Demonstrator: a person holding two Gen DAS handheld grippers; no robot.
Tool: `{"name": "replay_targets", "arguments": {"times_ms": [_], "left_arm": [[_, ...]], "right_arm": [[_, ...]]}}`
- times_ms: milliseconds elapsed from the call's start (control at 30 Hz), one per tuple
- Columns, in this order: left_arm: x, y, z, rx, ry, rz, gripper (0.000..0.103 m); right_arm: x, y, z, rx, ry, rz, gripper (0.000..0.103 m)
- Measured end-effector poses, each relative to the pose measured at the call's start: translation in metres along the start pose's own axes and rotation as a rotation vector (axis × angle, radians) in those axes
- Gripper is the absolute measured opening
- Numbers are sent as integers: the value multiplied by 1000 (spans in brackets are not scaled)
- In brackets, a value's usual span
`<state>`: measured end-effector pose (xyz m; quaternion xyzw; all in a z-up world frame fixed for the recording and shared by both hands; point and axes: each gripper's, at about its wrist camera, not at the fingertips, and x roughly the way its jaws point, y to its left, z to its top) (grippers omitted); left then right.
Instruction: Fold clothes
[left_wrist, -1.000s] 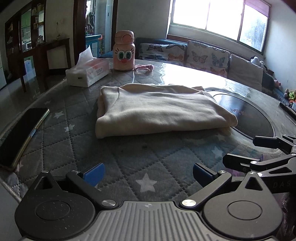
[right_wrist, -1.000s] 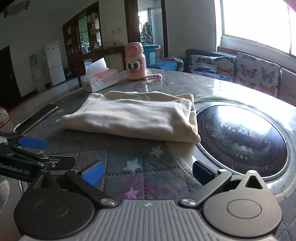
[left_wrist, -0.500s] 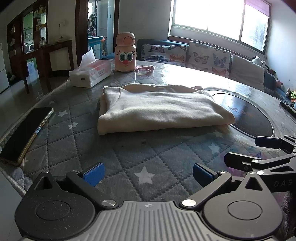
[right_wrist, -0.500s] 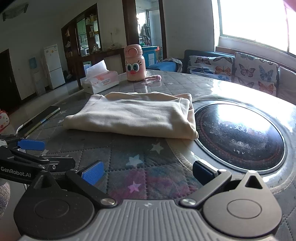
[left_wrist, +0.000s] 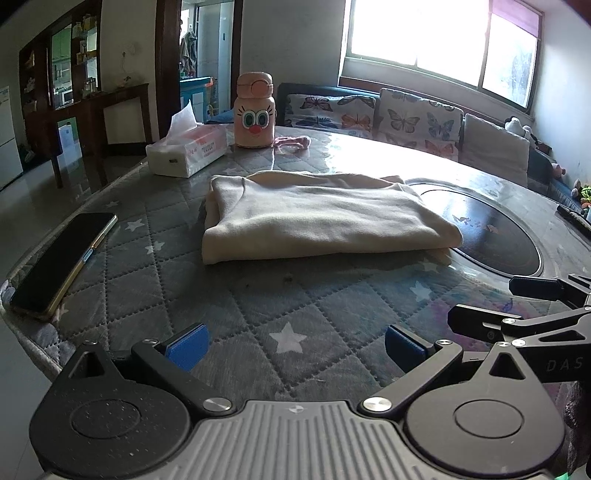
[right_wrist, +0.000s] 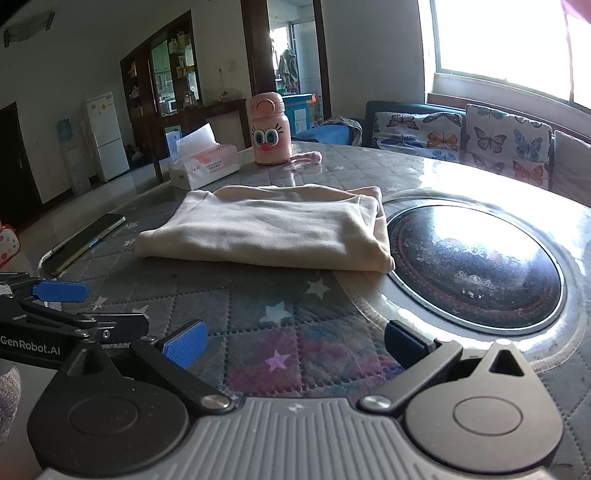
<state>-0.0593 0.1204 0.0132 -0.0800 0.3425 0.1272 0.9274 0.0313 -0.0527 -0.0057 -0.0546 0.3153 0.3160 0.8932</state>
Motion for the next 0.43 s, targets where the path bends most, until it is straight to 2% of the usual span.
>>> {"name": "replay_targets", "arguments": {"times_ms": [433], "left_arm": [[-5, -1, -4, -12, 0, 6, 103]], "right_arm": [[-10, 5, -1, 0, -16, 6, 103]]}}
